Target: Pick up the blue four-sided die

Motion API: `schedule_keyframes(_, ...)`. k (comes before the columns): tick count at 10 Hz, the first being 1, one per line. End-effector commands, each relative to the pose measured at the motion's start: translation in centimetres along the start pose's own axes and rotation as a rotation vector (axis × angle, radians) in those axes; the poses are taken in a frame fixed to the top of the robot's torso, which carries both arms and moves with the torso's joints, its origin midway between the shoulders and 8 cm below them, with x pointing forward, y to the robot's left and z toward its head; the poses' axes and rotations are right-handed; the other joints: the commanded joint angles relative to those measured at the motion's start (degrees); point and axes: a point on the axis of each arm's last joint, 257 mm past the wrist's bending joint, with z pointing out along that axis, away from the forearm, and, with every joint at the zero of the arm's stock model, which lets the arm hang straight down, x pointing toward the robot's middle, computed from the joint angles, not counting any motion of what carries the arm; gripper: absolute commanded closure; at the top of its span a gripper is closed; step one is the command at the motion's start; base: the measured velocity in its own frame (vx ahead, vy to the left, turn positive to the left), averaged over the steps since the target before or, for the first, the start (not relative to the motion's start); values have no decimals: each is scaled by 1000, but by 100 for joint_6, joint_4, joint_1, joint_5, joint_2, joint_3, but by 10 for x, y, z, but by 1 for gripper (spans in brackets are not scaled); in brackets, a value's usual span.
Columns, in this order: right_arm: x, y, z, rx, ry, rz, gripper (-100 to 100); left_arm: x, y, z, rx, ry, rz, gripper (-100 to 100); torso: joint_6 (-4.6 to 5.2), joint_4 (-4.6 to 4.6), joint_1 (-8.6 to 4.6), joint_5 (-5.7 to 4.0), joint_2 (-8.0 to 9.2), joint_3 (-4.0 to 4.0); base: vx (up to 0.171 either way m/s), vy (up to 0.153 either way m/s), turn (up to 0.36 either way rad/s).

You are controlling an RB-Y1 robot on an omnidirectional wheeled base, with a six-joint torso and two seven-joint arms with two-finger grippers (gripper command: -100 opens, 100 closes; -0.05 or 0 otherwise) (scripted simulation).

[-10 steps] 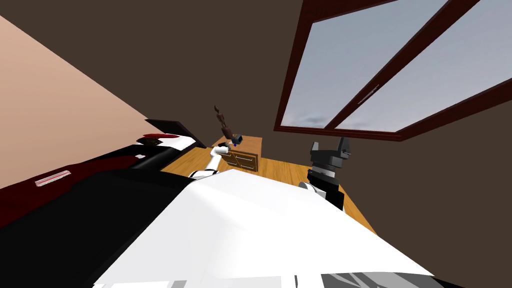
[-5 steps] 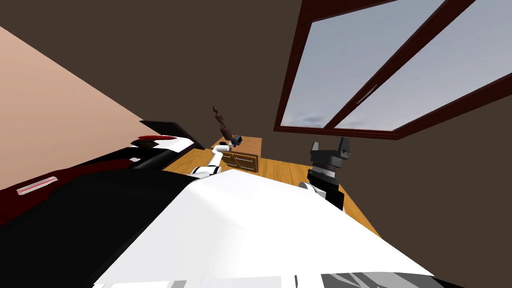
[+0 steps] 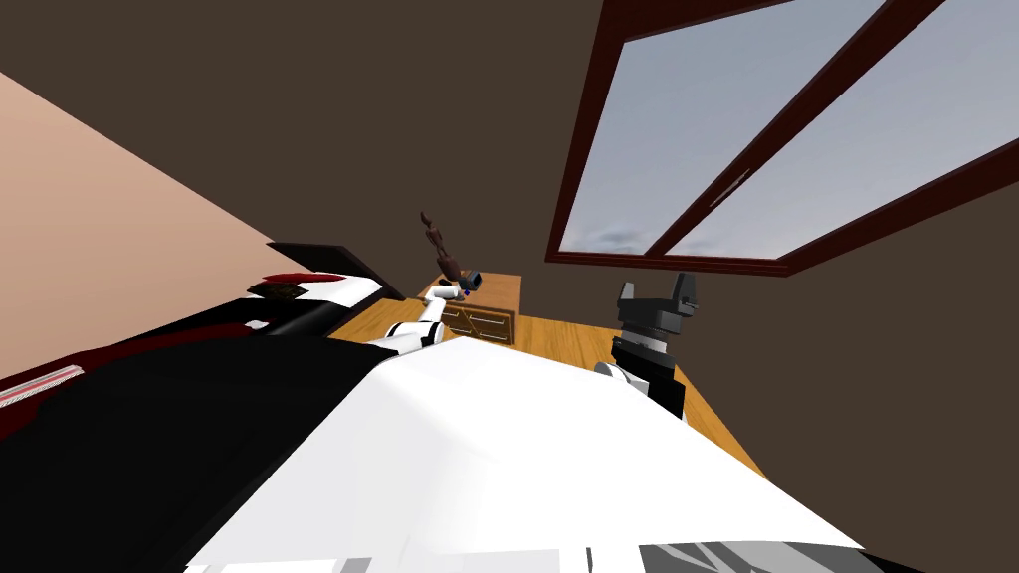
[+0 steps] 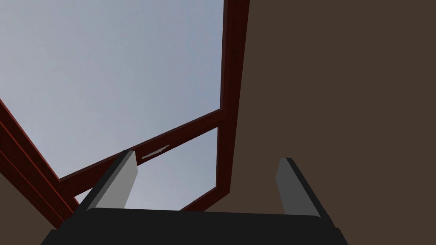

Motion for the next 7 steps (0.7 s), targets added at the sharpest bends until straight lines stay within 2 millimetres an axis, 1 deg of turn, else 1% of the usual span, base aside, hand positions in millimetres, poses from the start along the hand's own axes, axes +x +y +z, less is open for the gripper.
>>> schedule_keyframes(1,0,0,0,0,0,0,0,-2,8,1,-31,-19,-18,-100,0,0,0,0,0,0,27,51,-33)
schedule_keyframes(2,0,0,0,0,0,0,0,0,17,3,-76,-39,-49,-100,-2,0,-3,1,3,1,30,54,-48)
schedule_keyframes(3,0,0,0,0,0,0,0,-1,18,3,-78,-41,-49,-100,-1,0,-3,0,2,1,23,47,-32)
schedule_keyframes(4,0,0,0,0,0,0,0,2,27,3,-122,-61,-76,-100,-2,0,-5,0,5,2,19,53,-46)
schedule_keyframes(5,0,0,0,0,0,0,0,1,28,3,-123,-62,-76,-100,-1,1,-4,0,5,3,21,50,-32)
schedule_keyframes(7,0,0,0,0,0,0,0,6,45,2,-200,-94,-123,-100,-1,0,-3,0,2,1,44,68,-49)
